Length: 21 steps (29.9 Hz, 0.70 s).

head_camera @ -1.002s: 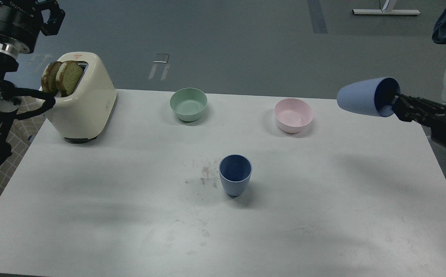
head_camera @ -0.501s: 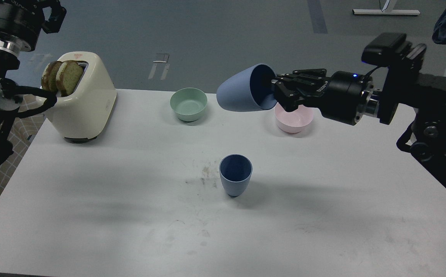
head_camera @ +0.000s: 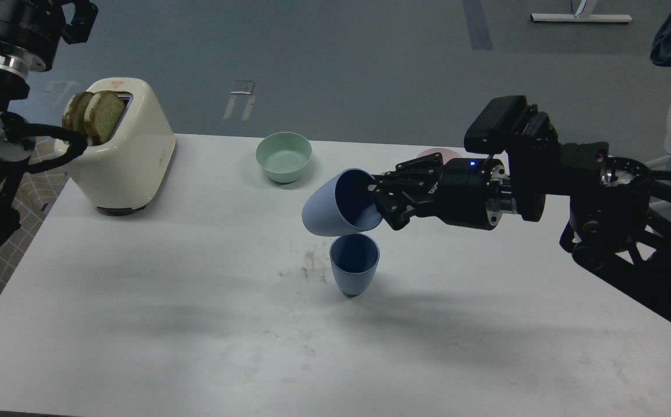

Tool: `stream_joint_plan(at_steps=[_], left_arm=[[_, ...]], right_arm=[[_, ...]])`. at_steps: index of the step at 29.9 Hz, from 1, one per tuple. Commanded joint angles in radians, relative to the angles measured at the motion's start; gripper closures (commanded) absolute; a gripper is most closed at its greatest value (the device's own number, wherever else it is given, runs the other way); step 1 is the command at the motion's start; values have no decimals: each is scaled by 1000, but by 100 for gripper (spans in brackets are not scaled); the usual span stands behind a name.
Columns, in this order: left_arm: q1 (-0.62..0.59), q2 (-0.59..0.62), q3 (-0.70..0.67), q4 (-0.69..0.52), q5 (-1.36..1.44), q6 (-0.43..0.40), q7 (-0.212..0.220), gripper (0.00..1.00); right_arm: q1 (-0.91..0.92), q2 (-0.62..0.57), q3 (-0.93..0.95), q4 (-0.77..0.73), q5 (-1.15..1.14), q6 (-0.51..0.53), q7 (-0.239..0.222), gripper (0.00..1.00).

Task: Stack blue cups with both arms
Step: 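Lift the blue cup with the right gripper toward the centered cup, then tilt and lower the held cup into the centered blue cup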

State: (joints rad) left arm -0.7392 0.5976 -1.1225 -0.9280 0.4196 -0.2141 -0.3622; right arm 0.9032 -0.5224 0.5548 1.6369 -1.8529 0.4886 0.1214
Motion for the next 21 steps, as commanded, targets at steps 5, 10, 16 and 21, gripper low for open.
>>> stream_joint_plan(at_steps=[5, 10, 16, 21], left_arm=[[-2, -1, 3, -3, -1, 1, 0, 3], [0, -2, 3, -3, -1, 1, 0, 3], [-6, -44, 4, -3, 1, 2, 0, 3], [-11, -45, 6, -2, 2, 2, 0, 3]], right_arm=[[13, -30, -76, -2, 0, 0, -20, 100], [16, -70, -90, -2, 1, 0, -20, 100], [14, -70, -122, -11, -5, 0, -20, 100], [14, -62, -124, -12, -5, 0, -22, 100]])
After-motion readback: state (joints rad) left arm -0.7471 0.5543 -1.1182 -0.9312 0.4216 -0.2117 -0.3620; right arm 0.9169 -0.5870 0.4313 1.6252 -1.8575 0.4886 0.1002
